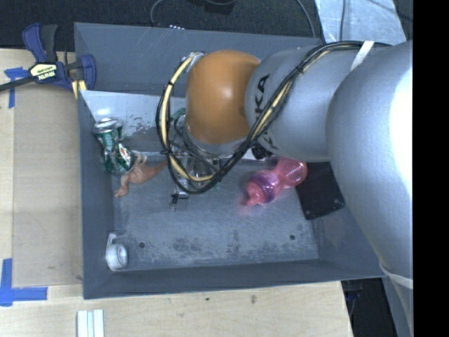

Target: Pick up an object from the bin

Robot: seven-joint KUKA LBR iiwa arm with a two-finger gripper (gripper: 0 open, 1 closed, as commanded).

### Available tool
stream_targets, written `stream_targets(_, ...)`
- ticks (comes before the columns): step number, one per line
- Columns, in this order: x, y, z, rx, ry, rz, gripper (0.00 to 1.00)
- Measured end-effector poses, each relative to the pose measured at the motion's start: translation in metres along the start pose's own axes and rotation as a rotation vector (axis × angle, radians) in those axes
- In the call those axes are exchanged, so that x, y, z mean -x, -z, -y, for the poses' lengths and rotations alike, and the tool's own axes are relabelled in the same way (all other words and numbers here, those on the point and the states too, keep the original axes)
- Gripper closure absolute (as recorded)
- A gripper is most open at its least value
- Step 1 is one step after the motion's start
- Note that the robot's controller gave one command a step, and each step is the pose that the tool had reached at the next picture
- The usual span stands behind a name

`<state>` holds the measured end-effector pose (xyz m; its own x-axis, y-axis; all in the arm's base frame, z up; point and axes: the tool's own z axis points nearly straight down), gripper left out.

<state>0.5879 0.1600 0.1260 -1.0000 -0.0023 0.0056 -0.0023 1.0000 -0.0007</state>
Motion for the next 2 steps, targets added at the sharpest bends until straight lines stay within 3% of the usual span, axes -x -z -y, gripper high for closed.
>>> stream_targets(1,0.002,0.005,0.001,0.002,-0.002,0.008,0.0)
stream_targets(2,0.03,-0.041,-0.051,0.003,-0.058,0.011,0.0)
